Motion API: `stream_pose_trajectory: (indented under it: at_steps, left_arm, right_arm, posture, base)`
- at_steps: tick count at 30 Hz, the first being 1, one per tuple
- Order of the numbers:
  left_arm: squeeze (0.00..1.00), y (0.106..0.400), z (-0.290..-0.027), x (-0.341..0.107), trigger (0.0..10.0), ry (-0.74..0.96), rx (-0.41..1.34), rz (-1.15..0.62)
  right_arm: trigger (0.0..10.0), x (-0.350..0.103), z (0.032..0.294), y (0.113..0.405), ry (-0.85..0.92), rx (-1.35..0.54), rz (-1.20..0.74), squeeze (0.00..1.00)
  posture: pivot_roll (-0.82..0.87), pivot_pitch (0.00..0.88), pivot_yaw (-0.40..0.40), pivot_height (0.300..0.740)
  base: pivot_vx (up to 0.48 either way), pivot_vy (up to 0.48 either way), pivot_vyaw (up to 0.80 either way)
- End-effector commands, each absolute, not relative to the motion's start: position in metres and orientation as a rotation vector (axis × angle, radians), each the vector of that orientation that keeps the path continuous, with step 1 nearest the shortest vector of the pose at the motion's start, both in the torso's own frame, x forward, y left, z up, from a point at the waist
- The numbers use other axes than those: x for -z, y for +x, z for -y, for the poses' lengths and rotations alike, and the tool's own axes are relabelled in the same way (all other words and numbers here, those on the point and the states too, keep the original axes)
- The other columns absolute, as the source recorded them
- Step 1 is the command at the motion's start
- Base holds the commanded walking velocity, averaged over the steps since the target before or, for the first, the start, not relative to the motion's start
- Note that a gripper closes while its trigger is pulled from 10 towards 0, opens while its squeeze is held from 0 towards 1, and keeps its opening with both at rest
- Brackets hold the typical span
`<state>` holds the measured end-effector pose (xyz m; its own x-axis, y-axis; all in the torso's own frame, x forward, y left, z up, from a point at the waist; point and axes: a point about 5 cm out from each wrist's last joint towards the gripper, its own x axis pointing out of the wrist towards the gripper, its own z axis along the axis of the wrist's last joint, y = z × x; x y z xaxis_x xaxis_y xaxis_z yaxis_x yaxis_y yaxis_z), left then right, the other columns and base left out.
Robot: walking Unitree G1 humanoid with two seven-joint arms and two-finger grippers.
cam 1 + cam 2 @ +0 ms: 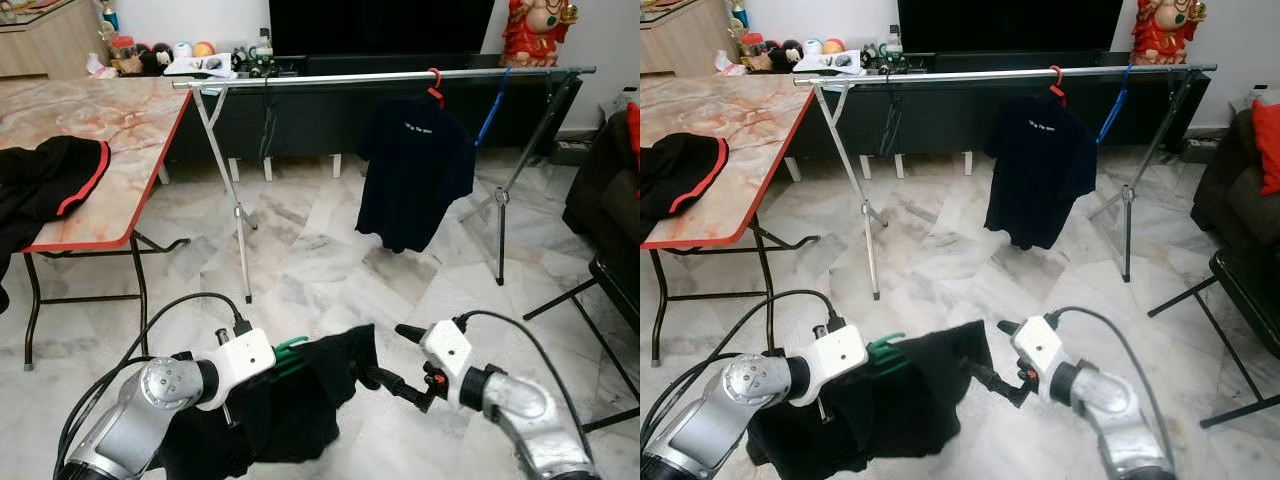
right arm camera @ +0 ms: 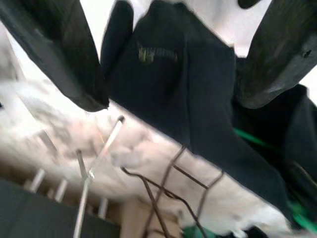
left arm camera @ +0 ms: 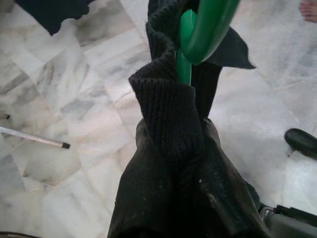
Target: Hang hanger
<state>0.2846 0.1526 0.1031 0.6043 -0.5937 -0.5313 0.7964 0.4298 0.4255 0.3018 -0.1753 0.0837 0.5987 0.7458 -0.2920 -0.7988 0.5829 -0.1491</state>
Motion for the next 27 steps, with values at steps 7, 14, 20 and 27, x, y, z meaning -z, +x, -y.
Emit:
stream_pose_trajectory:
  at_steps: [7,14,20,27]
  left_arm:
    - [0.0,0.284,-0.135,-0.117,10.0,0.758,1.047,-0.205]
    - [0.0,0.281,-0.124,-0.126,10.0,0.788,1.132,-0.119]
    - [0.0,0.277,-0.111,-0.13,10.0,0.849,1.238,-0.05]
    - [0.0,0.273,-0.107,-0.122,10.0,0.96,1.3,-0.036]
  right_arm:
    - [10.0,-0.08,0.183,0.285,-0.334,-1.187,-0.34,0.0]
    - [10.0,-0.073,0.188,0.282,-0.399,-1.222,-0.405,0.0]
    - [10.0,-0.095,0.189,0.299,-0.366,-1.131,-0.272,0.0]
    - [10.0,-0.103,0.185,0.292,-0.283,-1.241,-0.241,0.0]
  posture:
    - [0.07,0.068,0.02,0.74]
    - [0.08,0.066,0.013,0.74]
    - [0.08,0.066,0.015,0.74]
    - [0.08,0.069,0.015,0.74]
  base:
    - [0.0,0.0,0.0]
    - [0.0,0.0,0.0]
    - [0.0,0.0,0.0]
    - [0.0,0.0,0.0]
